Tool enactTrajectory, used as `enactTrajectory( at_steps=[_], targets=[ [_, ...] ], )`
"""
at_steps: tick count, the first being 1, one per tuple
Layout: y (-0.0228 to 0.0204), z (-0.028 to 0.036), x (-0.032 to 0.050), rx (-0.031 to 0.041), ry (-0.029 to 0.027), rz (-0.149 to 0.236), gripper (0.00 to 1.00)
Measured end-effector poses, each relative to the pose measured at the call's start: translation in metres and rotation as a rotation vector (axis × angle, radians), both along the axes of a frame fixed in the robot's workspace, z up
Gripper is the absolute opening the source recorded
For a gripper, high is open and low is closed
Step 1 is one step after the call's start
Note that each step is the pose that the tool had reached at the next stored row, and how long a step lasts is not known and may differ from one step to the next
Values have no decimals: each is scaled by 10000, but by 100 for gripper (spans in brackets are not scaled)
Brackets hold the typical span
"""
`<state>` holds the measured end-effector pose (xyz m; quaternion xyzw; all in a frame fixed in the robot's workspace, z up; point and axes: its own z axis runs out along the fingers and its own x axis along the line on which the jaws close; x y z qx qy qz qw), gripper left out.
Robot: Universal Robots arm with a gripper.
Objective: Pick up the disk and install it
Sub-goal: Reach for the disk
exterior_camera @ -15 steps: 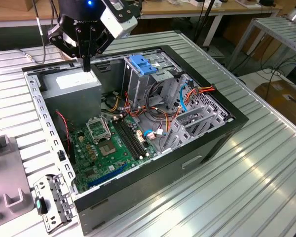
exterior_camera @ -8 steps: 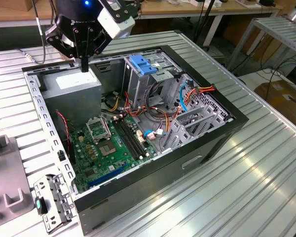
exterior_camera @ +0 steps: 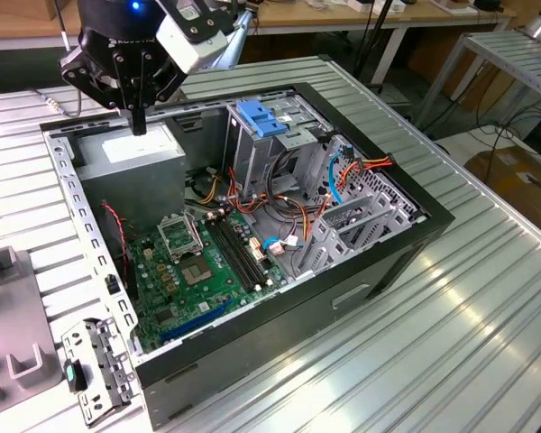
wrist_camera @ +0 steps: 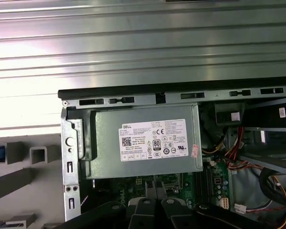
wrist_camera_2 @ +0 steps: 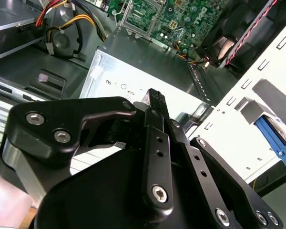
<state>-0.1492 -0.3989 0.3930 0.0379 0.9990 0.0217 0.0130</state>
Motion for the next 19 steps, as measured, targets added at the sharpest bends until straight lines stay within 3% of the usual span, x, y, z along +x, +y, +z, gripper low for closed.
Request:
enactTrajectory(
  at_steps=[15, 19],
  targets=[
    [0, 0, -4, 0, 0, 1, 11],
    [0, 0, -51, 0, 0, 0, 11]
  ],
)
